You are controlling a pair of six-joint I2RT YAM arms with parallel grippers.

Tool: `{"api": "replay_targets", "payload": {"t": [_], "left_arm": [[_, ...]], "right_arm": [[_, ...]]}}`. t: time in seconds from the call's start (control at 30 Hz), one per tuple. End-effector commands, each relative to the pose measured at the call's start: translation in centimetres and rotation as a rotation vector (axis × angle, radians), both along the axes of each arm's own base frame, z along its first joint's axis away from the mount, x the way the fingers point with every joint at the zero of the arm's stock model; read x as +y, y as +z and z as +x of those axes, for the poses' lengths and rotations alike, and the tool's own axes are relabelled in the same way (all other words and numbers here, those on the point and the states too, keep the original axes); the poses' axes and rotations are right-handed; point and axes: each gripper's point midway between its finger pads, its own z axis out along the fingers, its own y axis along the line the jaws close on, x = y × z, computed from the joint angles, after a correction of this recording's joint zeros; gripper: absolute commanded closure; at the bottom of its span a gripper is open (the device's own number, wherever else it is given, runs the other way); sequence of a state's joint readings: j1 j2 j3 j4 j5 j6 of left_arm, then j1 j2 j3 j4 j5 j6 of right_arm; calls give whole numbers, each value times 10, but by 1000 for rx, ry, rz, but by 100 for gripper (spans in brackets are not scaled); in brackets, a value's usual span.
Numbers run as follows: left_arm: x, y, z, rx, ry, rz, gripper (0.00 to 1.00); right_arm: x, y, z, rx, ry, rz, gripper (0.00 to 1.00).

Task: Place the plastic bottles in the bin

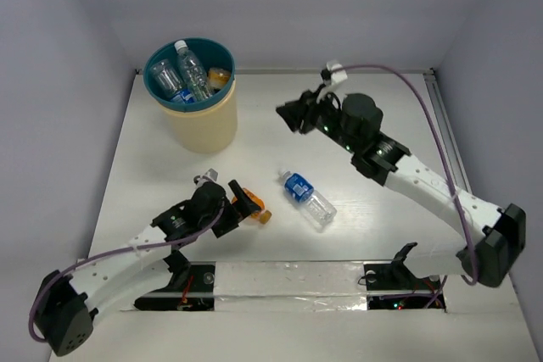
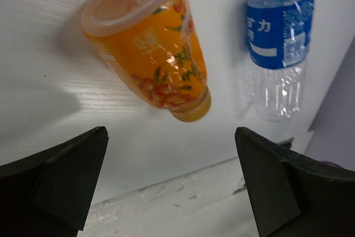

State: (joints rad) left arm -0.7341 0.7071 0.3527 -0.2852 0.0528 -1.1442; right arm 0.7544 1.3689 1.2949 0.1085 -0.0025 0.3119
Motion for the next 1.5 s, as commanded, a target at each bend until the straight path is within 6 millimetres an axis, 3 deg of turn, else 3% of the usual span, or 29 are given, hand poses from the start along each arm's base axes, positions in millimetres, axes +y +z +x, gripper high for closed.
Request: {"api": "replay_targets", "payload": {"t": [0.0,0.03,0.07,0.1,0.2,0.37,0.5,0.57,0.8,0.9,1.0,1.03,1.17,1.2,1.27,1.3,1.37,1.4,1.47], "left_arm": [[-2,8,30,-80,111,17,1],[0,9,35,-93,129,28,1],[0,11,39,-105,145,30,1],[0,16,44,-125,159,28,1],[9,3,52,-117,187,126,1],[10,-13,58,-105,211,158,1],[11,-17,64,-117,235,171,1],[13,-20,67,-121,238,193,5],[9,-27,75,-136,223,224,16],[8,-23,81,-166,226,225,25],[9,-14,83,-199,219,226,42],[9,-7,85,-221,224,219,50],[21,14,88,-276,233,263,60],[24,36,93,-323,234,283,62],[33,56,95,-364,247,309,63],[32,79,100,-405,255,291,63],[39,106,103,-466,255,323,63],[38,139,111,-518,277,297,63],[46,169,122,-581,282,352,63]], "right_arm": [[-16,-80,-34,142,47,-103,56],[-22,-92,-39,173,37,-111,38],[-28,-105,-46,199,36,-127,29],[-36,-131,-53,245,30,-166,22],[-51,-161,-67,321,13,-205,6],[-57,-226,-70,448,-7,-330,5],[-60,-264,-73,538,-10,-423,5],[-66,-271,-65,551,-67,-456,4],[-60,-294,-70,624,-27,-510,2],[-53,-308,-74,663,18,-531,1],[-51,-321,-72,685,19,-557,2],[-50,-326,-70,695,17,-569,2],[-49,-334,-68,705,11,-582,7],[-49,-335,-67,704,6,-575,14],[-47,-332,-66,696,5,-559,26],[-46,-331,-66,693,5,-549,31],[-43,-320,-63,669,7,-517,38],[-42,-317,-63,664,8,-502,43],[-39,-303,-62,632,15,-461,47]]}}
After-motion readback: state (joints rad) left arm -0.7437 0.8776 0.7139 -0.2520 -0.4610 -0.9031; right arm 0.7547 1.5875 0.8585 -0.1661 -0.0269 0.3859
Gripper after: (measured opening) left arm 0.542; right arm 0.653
